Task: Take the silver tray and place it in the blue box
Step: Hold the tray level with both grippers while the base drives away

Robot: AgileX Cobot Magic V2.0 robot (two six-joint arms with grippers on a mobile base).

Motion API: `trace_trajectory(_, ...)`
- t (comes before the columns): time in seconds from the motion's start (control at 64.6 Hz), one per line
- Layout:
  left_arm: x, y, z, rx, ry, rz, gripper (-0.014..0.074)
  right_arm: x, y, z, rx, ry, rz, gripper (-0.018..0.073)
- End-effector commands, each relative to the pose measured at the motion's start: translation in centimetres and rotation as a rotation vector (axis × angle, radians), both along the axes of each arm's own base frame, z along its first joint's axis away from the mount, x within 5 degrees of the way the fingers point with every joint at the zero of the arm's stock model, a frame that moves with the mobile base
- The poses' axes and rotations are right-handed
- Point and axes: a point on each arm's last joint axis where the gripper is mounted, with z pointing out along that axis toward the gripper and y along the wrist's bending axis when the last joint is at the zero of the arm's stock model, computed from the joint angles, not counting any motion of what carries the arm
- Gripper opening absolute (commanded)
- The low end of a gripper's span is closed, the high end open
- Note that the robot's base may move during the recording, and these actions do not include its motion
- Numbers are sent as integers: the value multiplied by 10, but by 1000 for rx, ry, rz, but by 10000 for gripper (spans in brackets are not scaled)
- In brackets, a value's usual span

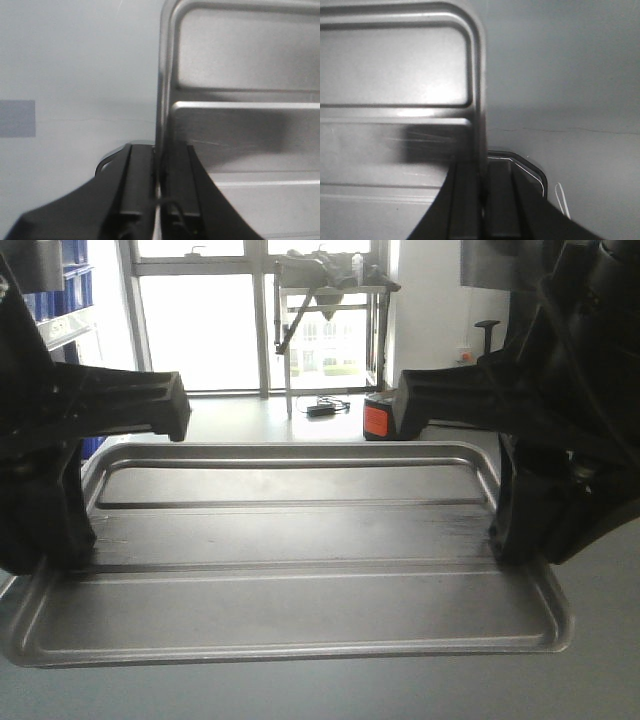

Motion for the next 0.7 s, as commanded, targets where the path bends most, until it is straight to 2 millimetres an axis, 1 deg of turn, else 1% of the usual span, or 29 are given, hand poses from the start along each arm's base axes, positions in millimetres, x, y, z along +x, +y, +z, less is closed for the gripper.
trace_trajectory(0.0,-1,2,13,-11,-43,-1,-13,2,-3,15,8,-68,12,59)
trace_trajectory(0.681,-1,2,13,-11,-43,-1,-13,2,-3,15,9,-69,13,59)
